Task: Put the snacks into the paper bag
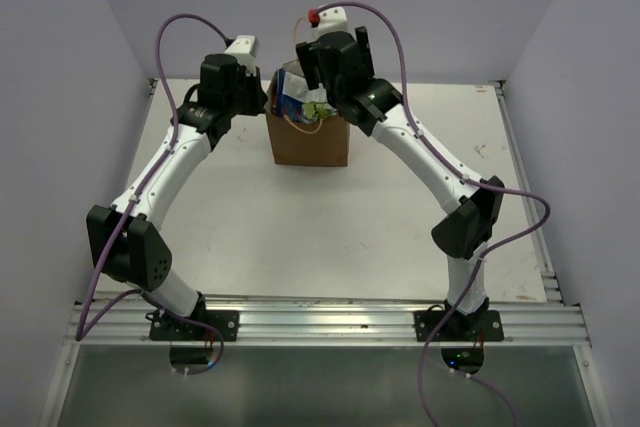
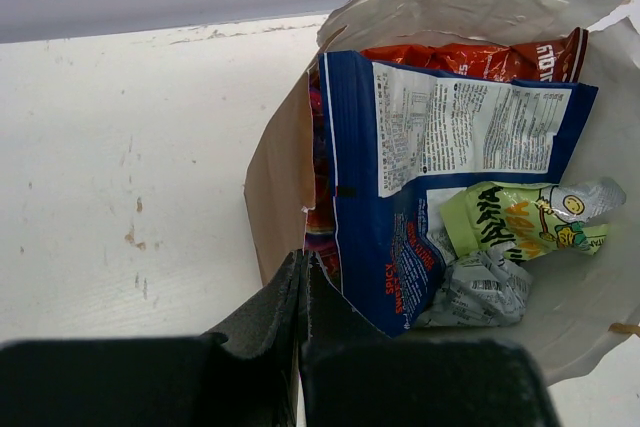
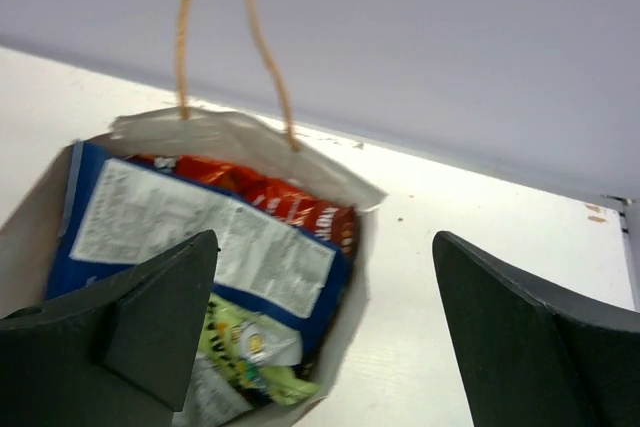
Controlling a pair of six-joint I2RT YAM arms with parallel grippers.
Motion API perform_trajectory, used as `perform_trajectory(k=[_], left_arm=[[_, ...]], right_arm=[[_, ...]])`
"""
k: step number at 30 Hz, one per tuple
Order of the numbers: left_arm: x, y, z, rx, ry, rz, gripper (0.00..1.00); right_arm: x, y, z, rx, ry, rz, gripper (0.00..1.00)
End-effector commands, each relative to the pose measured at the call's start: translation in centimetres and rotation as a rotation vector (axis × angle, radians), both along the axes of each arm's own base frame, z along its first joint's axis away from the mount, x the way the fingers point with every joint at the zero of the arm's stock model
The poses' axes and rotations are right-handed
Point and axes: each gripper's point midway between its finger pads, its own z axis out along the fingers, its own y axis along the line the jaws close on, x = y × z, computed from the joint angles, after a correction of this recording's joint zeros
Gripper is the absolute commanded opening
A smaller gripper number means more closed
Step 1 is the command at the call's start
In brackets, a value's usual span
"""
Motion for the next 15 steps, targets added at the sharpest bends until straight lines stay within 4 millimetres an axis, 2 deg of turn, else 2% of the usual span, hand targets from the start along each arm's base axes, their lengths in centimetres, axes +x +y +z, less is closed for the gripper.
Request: perform_trajectory(k=[1, 5, 9, 15], left_arm=[[0.3, 0.4, 3.9, -0.035, -0.126, 0.002, 0.0], [0.4, 0.3, 3.6, -0.035, -0.119, -0.001, 0.0], [0.4, 0.4, 3.4, -0.03, -0.116, 0.003, 0.0], [0.6, 0.4, 2.9, -0.027, -0.107, 0.004, 0.0]], right_arm=[[0.9, -4.3, 0.9, 0.028, 0.009, -0.088, 0.91], [2.2, -6.1, -2.3, 0.066, 0.072, -0.134, 0.89], [3.0, -6.8, -4.8, 0.08, 0.129, -0.145, 0.88], [3.1, -6.0, -6.7, 0.104, 0.17, -0.108, 0.86]])
